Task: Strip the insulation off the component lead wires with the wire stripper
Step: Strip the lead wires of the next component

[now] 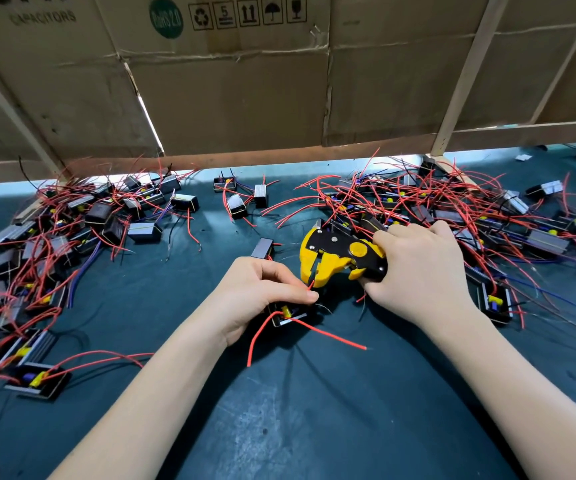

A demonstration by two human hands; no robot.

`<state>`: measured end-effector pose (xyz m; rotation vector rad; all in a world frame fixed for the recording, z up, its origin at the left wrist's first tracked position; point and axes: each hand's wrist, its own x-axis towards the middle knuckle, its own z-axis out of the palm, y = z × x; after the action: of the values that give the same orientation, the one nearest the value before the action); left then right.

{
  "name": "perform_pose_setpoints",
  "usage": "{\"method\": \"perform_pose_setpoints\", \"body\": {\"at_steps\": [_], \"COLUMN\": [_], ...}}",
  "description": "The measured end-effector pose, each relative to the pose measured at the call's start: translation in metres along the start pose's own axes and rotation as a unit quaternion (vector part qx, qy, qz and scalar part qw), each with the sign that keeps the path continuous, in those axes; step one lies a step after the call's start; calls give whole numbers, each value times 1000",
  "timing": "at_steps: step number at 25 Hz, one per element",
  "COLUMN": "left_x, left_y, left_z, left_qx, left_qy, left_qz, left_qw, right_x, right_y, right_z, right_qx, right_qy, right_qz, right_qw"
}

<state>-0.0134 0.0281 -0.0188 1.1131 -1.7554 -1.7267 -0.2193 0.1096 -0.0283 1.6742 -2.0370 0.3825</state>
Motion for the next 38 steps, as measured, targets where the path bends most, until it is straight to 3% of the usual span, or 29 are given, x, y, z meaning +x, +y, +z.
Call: {"method": "perform_pose_setpoints", "body": {"at_steps": [10,15,19,22,24,26,28,29,31,33,35,36,38], "left_x": [-1,0,-2,-3,-3,-1,3,5,8,10,10,11,11], "left_y": [0,-1,2,4,6,7,5,2,-2,-9,-10,-10,-10], "left_z": [-3,-5,1,13,11,-1,-17,-23,-30,-29,-27,-29,-32], "left_qx": [4,15,-8,-192,-138,30,124,135,206,318,350,351,344], "left_qy": [-21,-11,14,-50,-57,50,194,229,232,198,192,201,228], "left_qz": [13,6,21,42,112,206,228,223,223,234,231,226,214], "left_qw": [1000,1000,1000,979,982,977,946,938,924,897,887,886,885], "right_x": [-2,-3,0,2,4,5,4,3,1,-2,-5,-7,-9], "right_y": [0,-1,8,20,27,33,37,40,44,43,34,28,15], "right_z": [-3,3,5,1,-5,-10,-14,-16,-28,-42,-50,-50,-46], "right_qx": [8,-6,29,77,114,149,221,271,418,581,634,626,578], "right_qy": [-34,4,42,40,44,60,82,83,33,-108,-266,-318,-354], "right_qz": [6,25,111,178,227,257,252,237,180,96,4,-31,-69], "right_qw": [999,1000,993,980,966,953,938,929,890,801,726,711,732]}}
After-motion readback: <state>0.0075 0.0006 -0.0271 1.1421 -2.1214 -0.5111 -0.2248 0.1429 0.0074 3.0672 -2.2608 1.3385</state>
